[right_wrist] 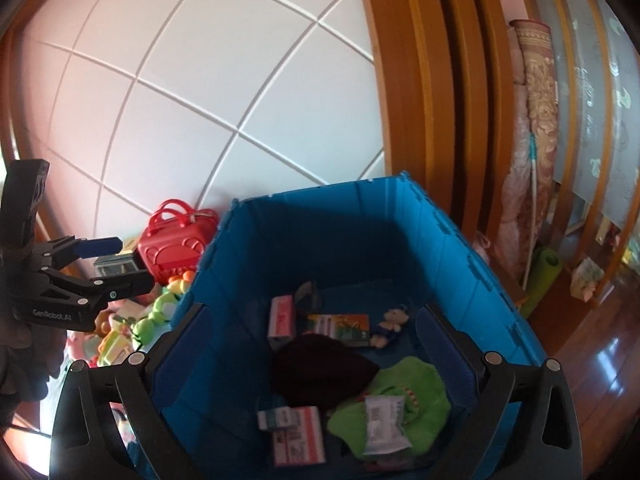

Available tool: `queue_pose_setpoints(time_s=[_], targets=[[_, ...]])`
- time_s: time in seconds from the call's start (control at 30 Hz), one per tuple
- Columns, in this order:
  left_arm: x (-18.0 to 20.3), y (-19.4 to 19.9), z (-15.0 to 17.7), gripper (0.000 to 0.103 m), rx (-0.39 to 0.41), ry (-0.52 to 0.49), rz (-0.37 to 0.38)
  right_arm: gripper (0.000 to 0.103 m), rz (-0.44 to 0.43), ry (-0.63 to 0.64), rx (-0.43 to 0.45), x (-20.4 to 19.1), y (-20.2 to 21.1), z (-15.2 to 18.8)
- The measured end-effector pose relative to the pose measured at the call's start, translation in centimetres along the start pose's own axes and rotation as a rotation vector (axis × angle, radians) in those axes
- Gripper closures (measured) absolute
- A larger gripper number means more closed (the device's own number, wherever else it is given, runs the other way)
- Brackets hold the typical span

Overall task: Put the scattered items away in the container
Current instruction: 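Move both open tools back over the heap of items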

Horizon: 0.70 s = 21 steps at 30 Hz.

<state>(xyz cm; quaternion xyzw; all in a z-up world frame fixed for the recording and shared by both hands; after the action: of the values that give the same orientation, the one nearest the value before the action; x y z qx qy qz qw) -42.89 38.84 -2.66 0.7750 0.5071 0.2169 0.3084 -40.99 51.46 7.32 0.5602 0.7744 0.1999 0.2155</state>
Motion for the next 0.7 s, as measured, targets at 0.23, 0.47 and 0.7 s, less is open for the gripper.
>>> queue_pose_setpoints(time_s=[0.23, 0.47, 0.7], targets=[[-5.7, 3.2, 4.7, 0.001, -0.004, 0.09, -0.057, 0.0, -0.075, 0.068, 0.003, -5.5, 1.1, 0.3], [-12.0, 6.3, 10.3, 0.001, -0.02, 0.182, -0.119, 0.0, -0.115, 0.122, -0.008, -10.9, 1.7, 0.9], [-18.3, 7.2, 18.1, 0.001, -0.109, 0.262, -0.172, 0.0, -0.18, 0.191, -0.048, -17.9, 1.5, 3.2]])
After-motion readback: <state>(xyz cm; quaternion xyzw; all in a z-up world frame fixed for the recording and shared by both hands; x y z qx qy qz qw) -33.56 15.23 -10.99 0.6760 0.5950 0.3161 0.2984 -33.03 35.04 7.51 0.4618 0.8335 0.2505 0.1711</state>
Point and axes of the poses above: each gripper's, at about its wrist camera, not at the fingertips, and y roughly against the way its jaws point, x to its right, z to its underside, the point moved 6 cm from there along -y, roughly the way its jaws point, and after that the axes turned 3 degrees about z, right-handed, at the moved point
